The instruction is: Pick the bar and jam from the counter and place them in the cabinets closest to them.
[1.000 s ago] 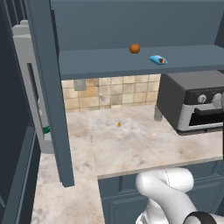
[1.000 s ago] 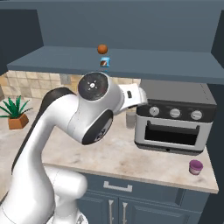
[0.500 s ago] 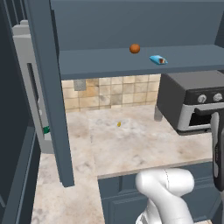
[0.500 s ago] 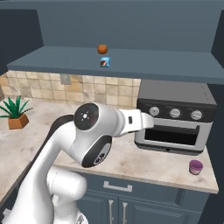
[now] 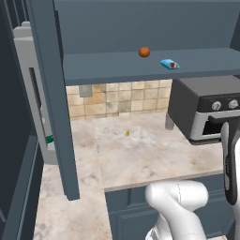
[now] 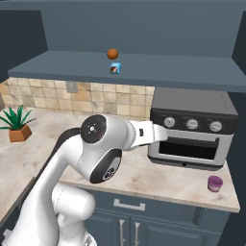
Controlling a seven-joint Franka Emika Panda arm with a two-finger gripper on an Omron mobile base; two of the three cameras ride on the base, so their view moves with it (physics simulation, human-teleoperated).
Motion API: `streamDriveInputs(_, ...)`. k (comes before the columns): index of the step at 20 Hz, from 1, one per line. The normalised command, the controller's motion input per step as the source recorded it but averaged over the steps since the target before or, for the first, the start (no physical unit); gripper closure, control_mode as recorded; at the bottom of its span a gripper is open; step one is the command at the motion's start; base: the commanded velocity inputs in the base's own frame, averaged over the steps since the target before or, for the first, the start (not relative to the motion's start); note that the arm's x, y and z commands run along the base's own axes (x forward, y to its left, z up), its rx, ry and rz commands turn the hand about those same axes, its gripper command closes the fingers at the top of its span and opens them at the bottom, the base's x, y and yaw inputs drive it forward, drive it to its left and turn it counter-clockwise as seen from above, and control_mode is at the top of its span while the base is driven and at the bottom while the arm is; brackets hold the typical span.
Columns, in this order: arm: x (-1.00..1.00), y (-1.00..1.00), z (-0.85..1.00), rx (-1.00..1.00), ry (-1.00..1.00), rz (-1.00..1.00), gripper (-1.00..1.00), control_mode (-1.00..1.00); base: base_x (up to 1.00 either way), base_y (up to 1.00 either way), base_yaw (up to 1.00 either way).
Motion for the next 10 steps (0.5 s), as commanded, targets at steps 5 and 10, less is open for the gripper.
streamDriveInputs(5, 0.00, 0.00, 0.00, 0.00, 0.00, 0.00, -1.00, 1.00, 0.02, -0.13, -0.01)
streamDriveInputs(10, 0.00, 0.00, 0.00, 0.00, 0.00, 0.00, -1.00, 1.00, 0.10, -0.62, -0.01)
